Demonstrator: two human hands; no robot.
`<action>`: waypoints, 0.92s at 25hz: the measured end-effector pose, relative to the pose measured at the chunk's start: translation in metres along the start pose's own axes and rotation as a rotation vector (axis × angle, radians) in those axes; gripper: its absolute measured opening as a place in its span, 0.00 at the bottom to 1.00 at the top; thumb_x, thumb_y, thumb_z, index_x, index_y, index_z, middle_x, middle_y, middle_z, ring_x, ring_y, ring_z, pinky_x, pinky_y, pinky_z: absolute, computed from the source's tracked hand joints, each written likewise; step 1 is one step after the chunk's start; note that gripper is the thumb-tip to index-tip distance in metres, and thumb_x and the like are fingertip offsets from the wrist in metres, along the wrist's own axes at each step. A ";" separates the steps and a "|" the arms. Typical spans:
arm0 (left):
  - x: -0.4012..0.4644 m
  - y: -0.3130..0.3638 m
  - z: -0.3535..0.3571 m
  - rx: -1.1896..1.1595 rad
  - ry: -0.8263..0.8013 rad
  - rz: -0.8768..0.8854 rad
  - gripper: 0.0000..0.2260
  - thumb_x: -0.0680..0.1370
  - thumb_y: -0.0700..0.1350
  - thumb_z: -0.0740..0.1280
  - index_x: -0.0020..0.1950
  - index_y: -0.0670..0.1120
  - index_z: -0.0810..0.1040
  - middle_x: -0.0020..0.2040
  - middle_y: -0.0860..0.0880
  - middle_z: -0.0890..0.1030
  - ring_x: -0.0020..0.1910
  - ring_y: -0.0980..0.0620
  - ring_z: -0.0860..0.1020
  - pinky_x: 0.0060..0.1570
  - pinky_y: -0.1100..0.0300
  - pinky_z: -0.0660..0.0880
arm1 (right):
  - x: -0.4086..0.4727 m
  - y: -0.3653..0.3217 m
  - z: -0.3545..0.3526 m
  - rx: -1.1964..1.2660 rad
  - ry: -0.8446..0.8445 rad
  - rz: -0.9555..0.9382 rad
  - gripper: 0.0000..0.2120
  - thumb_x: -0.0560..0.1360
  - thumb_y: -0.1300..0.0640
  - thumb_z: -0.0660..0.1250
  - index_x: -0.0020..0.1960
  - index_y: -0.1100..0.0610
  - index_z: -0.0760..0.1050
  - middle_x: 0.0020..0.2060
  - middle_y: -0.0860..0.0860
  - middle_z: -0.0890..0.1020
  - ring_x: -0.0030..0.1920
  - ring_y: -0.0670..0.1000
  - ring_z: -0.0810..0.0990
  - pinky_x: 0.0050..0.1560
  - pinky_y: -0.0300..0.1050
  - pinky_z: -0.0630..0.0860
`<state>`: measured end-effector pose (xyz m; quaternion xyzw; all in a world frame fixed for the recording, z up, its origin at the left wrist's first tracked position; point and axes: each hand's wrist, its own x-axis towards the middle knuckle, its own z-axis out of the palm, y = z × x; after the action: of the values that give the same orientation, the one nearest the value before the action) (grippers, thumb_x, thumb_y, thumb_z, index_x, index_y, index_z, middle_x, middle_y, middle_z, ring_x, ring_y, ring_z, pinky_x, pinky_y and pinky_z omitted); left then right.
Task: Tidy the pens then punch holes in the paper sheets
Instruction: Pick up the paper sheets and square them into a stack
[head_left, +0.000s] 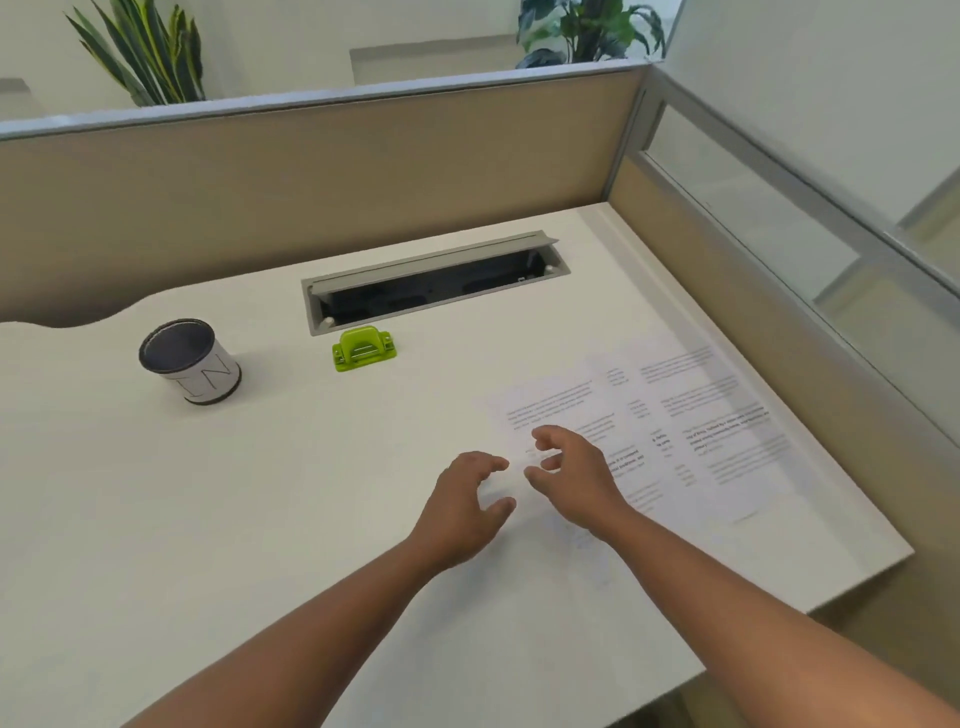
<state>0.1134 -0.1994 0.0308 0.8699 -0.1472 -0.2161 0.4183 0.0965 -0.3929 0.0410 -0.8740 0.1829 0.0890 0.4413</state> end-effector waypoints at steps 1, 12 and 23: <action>0.001 0.003 0.010 0.136 -0.045 0.048 0.27 0.78 0.54 0.72 0.75 0.53 0.71 0.77 0.51 0.69 0.75 0.50 0.68 0.72 0.56 0.66 | -0.005 0.013 -0.009 -0.015 0.028 0.027 0.26 0.74 0.54 0.74 0.71 0.49 0.72 0.63 0.46 0.78 0.54 0.43 0.79 0.54 0.42 0.77; 0.024 0.014 0.066 0.647 -0.074 0.116 0.31 0.78 0.65 0.66 0.78 0.54 0.68 0.82 0.47 0.63 0.81 0.43 0.57 0.77 0.49 0.59 | -0.009 0.099 -0.084 -0.385 0.130 0.285 0.34 0.72 0.47 0.74 0.73 0.55 0.66 0.69 0.54 0.71 0.68 0.60 0.69 0.59 0.55 0.73; 0.026 0.021 0.070 0.613 -0.057 0.039 0.30 0.75 0.63 0.70 0.76 0.56 0.71 0.81 0.50 0.65 0.80 0.48 0.60 0.75 0.50 0.63 | 0.011 0.092 -0.096 -0.448 0.060 0.395 0.34 0.64 0.46 0.80 0.64 0.54 0.69 0.61 0.54 0.74 0.64 0.60 0.72 0.57 0.54 0.73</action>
<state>0.0996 -0.2699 0.0020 0.9461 -0.2339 -0.1778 0.1363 0.0690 -0.5232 0.0267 -0.8994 0.3379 0.1855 0.2061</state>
